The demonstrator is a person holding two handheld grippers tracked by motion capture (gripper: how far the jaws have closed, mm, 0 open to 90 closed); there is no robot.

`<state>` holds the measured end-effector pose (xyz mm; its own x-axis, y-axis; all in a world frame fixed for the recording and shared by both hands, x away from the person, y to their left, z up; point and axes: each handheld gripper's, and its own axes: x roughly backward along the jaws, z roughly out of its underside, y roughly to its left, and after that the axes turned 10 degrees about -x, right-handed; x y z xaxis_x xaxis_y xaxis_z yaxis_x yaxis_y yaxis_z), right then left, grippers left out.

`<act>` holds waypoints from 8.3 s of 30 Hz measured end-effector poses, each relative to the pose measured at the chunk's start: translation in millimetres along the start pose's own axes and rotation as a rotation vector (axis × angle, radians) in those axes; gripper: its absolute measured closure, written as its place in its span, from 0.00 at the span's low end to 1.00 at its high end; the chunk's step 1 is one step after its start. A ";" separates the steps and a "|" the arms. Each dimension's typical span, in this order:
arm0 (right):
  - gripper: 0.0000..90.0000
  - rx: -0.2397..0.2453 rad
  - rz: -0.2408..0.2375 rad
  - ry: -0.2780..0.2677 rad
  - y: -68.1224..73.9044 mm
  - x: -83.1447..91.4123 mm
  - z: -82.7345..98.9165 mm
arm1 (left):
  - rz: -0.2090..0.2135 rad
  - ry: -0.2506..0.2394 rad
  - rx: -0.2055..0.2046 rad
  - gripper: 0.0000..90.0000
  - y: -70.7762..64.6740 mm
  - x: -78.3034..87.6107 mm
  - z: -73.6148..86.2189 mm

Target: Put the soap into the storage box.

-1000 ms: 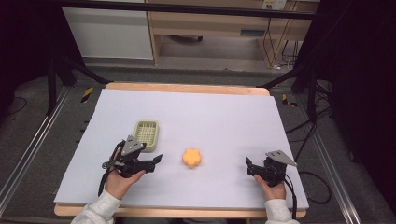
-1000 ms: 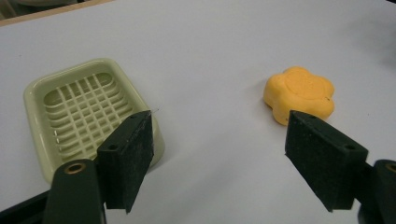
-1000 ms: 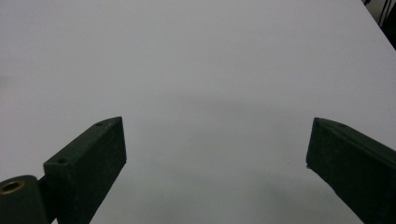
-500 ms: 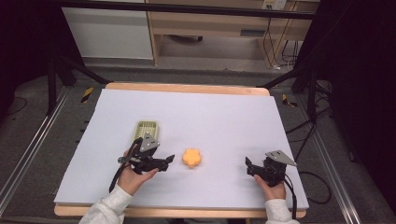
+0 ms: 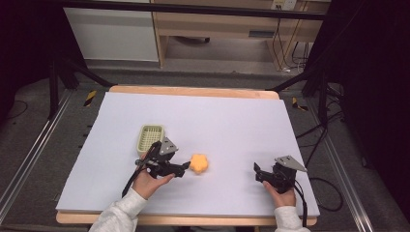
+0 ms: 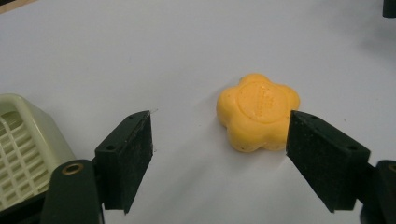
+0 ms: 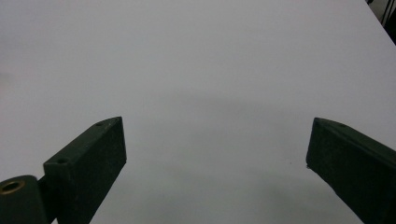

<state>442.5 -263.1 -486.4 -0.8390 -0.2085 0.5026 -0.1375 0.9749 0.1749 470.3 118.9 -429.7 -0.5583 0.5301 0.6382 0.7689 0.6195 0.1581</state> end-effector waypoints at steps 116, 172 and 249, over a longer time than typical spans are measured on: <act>0.06 0.016 -0.005 0.011 0.9 -0.9 0.0 | 0.095 0.327 -0.099 0.28 -25.0 -78.9 -34.5; 0.06 0.021 -0.004 0.010 1.3 -0.8 0.0 | 0.009 0.212 0.015 0.28 37.4 9.7 -14.9; 0.06 0.023 -0.008 0.016 1.3 -1.4 -0.1 | -0.165 0.276 0.225 0.28 121.6 5.4 11.7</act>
<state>443.6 -261.5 -486.8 -0.8294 -0.2173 0.5147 -0.1564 0.9747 0.1595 557.2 203.9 -415.9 -0.5400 0.2562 0.8017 0.5714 0.8110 0.1257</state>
